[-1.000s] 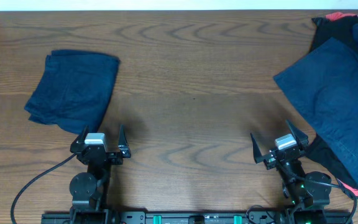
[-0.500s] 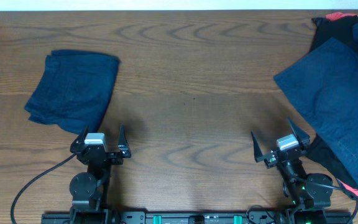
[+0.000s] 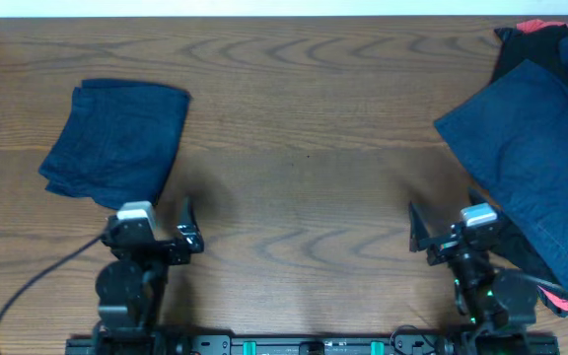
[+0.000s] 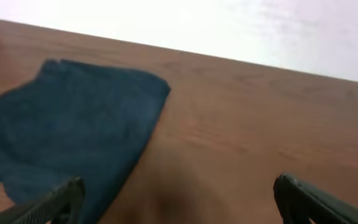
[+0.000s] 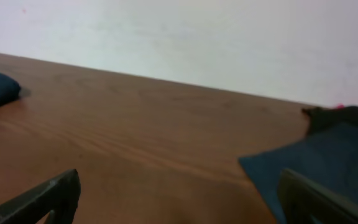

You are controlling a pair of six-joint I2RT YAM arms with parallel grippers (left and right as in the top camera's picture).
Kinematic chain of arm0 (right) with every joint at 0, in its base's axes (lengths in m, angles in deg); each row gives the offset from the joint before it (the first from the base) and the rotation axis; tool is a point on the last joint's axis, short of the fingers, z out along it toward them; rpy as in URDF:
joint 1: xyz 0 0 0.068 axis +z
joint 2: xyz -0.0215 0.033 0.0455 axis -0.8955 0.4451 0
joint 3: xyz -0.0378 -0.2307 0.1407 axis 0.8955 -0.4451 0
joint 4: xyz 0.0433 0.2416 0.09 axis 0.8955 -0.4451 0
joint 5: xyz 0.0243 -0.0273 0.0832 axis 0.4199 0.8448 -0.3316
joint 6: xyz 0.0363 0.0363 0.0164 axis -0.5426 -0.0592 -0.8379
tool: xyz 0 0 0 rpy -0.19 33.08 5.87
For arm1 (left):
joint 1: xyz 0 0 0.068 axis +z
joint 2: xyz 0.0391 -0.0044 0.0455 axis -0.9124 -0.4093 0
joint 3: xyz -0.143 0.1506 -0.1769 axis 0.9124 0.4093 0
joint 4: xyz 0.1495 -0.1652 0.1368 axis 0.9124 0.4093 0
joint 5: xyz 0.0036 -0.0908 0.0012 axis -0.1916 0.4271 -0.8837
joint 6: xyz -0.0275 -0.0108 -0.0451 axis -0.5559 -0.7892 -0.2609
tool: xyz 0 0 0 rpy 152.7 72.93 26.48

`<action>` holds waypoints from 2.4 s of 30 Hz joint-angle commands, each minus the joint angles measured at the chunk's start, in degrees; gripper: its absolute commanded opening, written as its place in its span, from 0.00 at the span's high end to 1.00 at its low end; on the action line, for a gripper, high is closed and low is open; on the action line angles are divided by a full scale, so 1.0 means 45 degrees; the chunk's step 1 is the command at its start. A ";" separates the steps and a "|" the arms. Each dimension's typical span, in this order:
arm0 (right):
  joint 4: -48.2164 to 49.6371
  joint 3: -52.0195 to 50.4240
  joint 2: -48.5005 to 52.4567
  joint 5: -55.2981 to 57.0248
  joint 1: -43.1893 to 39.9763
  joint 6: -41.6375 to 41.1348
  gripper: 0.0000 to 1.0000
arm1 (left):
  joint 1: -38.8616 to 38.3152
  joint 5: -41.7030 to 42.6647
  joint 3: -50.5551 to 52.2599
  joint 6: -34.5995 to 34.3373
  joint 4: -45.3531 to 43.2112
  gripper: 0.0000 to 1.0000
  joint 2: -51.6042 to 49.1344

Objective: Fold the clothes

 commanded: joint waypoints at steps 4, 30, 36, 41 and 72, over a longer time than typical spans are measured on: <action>-0.1195 0.2963 0.3162 0.0379 0.0087 -0.0471 0.01 | 0.0044 -0.0131 -0.3162 -0.0189 0.1705 0.02 -0.3215; -0.1564 1.0414 1.8627 0.2458 -0.1807 -0.0612 0.03 | 0.0039 -0.0034 -0.7388 -0.0199 0.6334 0.02 -1.0044; -0.1049 1.0414 2.0594 0.4901 -0.2249 -0.0607 0.11 | 0.0039 -0.0029 -0.7388 -0.0199 0.6271 0.02 -1.0049; -0.0845 1.0414 2.1604 0.5581 -0.2249 -0.0413 0.11 | 0.0039 -0.0029 -0.7388 -0.0199 0.6203 0.02 -1.0044; -0.2769 1.1730 1.7340 0.4333 -0.0763 0.0049 0.99 | 0.0039 0.0005 -0.7388 -0.0199 0.6164 0.02 -1.0044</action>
